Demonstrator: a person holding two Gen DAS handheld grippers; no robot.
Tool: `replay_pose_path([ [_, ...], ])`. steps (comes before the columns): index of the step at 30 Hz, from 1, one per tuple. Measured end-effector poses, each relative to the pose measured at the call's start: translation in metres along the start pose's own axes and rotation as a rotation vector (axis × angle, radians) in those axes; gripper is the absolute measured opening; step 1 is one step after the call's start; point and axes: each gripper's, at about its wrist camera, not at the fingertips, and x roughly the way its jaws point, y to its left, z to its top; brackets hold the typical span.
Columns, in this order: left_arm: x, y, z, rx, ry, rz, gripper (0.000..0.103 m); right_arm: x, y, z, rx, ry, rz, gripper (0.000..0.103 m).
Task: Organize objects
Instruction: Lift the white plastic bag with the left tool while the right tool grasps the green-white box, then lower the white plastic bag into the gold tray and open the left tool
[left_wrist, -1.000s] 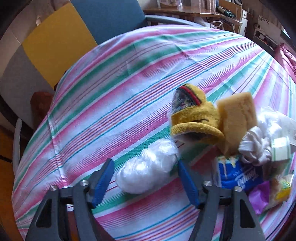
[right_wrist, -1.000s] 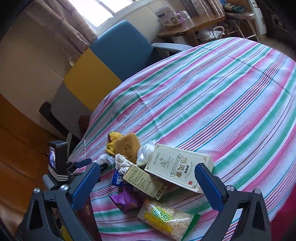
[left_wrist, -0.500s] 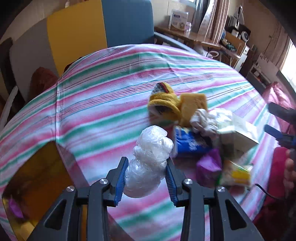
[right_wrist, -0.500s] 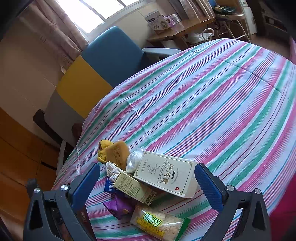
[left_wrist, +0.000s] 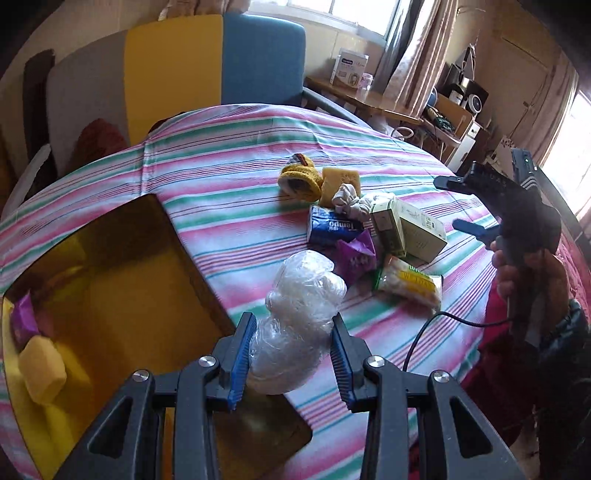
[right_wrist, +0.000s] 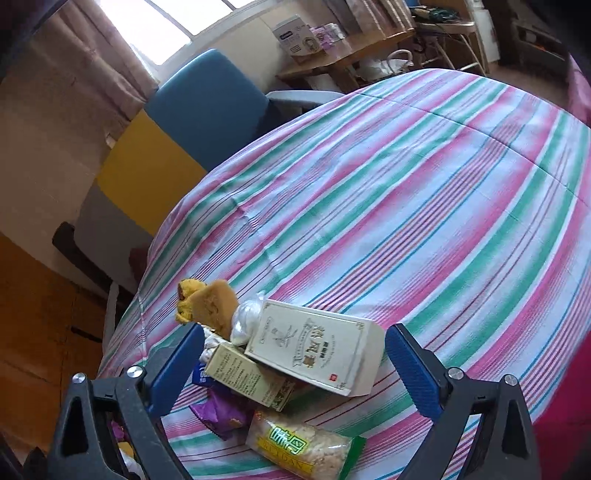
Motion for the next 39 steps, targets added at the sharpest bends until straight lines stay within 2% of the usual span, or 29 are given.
replay_pose_path([
  [2,-0.008,0.007,-0.009,-0.025,-0.002,0.001,0.039,0.000,0.015,-0.004,-0.078,0.005,0.021,0.091],
  [4,-0.014,0.018,-0.019,-0.056,-0.005,0.009,0.039,0.002,0.031,-0.010,-0.157,0.019,0.036,0.080],
  [7,-0.022,0.033,-0.034,-0.108,-0.008,0.015,0.039,0.008,0.050,-0.020,-0.268,0.041,0.013,0.076],
  [9,-0.026,0.041,-0.042,-0.139,-0.011,0.016,0.039,0.012,0.061,-0.028,-0.347,0.040,-0.028,0.076],
  [16,-0.039,0.068,-0.063,-0.224,-0.025,0.011,0.039,0.046,0.092,-0.060,-0.672,0.070,-0.260,0.074],
  [20,-0.043,0.077,-0.072,-0.255,-0.032,0.014,0.039,0.064,0.097,-0.065,-0.762,0.081,-0.327,0.071],
  [22,-0.044,0.080,-0.076,-0.269,-0.035,0.015,0.039,0.068,0.101,-0.069,-0.812,0.076,-0.333,0.071],
  [23,-0.047,0.083,-0.078,-0.275,-0.038,0.019,0.039,0.069,0.103,-0.071,-0.836,0.069,-0.338,0.069],
  [24,-0.048,0.085,-0.080,-0.280,-0.040,0.022,0.039,0.070,0.105,-0.072,-0.860,0.055,-0.359,0.056],
  [25,-0.050,0.086,-0.082,-0.284,-0.043,0.026,0.039,0.070,0.108,-0.071,-0.865,0.041,-0.365,0.041],
  [28,-0.057,0.092,-0.087,-0.303,-0.055,0.041,0.039,0.062,0.106,-0.065,-0.815,0.042,-0.316,0.030],
  [34,-0.078,0.109,-0.099,-0.352,-0.092,0.080,0.039,0.043,0.091,-0.044,-0.654,0.010,-0.235,0.030],
  [39,-0.099,0.134,-0.116,-0.424,-0.109,0.147,0.039,0.034,0.092,-0.038,-0.624,-0.016,-0.197,0.030],
])
